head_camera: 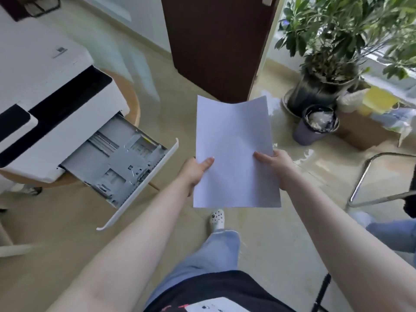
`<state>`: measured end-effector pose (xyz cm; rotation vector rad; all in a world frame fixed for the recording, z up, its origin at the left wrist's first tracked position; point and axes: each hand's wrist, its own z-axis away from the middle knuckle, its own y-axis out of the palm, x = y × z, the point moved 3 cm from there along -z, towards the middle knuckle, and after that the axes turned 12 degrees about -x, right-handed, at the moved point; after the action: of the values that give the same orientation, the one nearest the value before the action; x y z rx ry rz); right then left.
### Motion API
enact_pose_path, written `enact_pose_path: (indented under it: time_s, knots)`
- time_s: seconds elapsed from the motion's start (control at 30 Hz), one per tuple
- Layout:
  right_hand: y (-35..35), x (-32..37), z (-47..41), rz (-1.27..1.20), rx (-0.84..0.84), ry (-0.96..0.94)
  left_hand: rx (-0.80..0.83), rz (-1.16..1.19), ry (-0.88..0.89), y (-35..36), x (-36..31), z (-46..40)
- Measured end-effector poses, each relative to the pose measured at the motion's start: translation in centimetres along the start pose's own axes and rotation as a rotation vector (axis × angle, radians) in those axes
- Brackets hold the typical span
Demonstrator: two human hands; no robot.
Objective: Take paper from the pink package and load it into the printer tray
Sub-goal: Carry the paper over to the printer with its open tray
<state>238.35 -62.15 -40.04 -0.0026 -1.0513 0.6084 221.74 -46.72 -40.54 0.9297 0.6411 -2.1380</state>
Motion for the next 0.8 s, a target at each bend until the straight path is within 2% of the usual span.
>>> enact_pose_path:
  time_s: [0.23, 0.33, 0.5, 0.8]
  knots:
    - [3.1, 7.7, -9.7, 0.092, 0.090, -0.048, -0.135, 0.030, 0.006, 1.1, -6.5, -6.7]
    - [5.3, 10.4, -12.2, 0.124, 0.185, -0.040, -0.218, 0.095, -0.003, 0.2, -7.7, -8.7]
    - [10.9, 13.9, -15.5, 0.211, 0.397, -0.056, -0.320, 0.266, -0.053, -1.6, -8.2, -10.4]
    - [21.3, 15.6, -16.1, 0.520, 0.751, -0.182, -0.696, 0.519, -0.201, -4.6, -4.4, -8.9]
